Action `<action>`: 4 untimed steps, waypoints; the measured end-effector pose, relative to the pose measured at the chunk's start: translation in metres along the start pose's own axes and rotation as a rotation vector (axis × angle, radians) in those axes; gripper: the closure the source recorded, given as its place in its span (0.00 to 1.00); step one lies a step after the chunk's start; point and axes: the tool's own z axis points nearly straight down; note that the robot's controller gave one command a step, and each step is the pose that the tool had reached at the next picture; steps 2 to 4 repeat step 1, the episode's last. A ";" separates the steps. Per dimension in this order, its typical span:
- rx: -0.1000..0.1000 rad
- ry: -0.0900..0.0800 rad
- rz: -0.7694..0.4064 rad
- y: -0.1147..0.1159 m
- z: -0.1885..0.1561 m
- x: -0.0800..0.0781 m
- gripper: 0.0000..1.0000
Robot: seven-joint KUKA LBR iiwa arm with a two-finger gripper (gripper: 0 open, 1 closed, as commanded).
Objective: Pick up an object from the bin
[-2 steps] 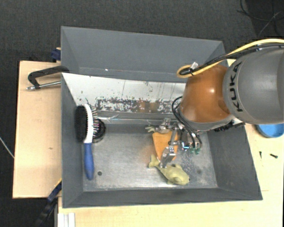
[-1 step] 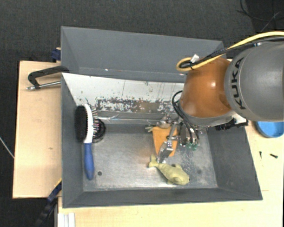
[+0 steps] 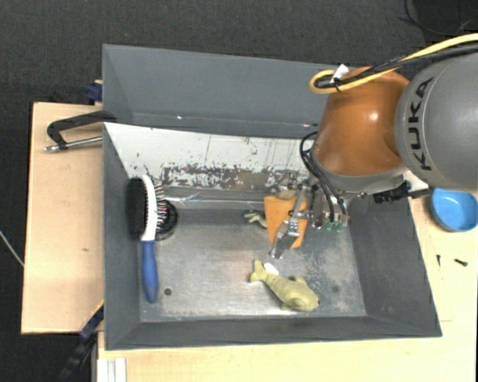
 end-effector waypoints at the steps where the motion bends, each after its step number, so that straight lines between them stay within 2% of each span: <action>1: 0.004 0.017 0.137 0.001 0.093 0.003 1.00; 4: 0.004 0.017 0.137 0.001 0.093 0.003 1.00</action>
Offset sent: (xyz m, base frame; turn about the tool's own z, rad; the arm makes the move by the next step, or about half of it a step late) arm -0.0004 0.0008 -0.0893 0.1369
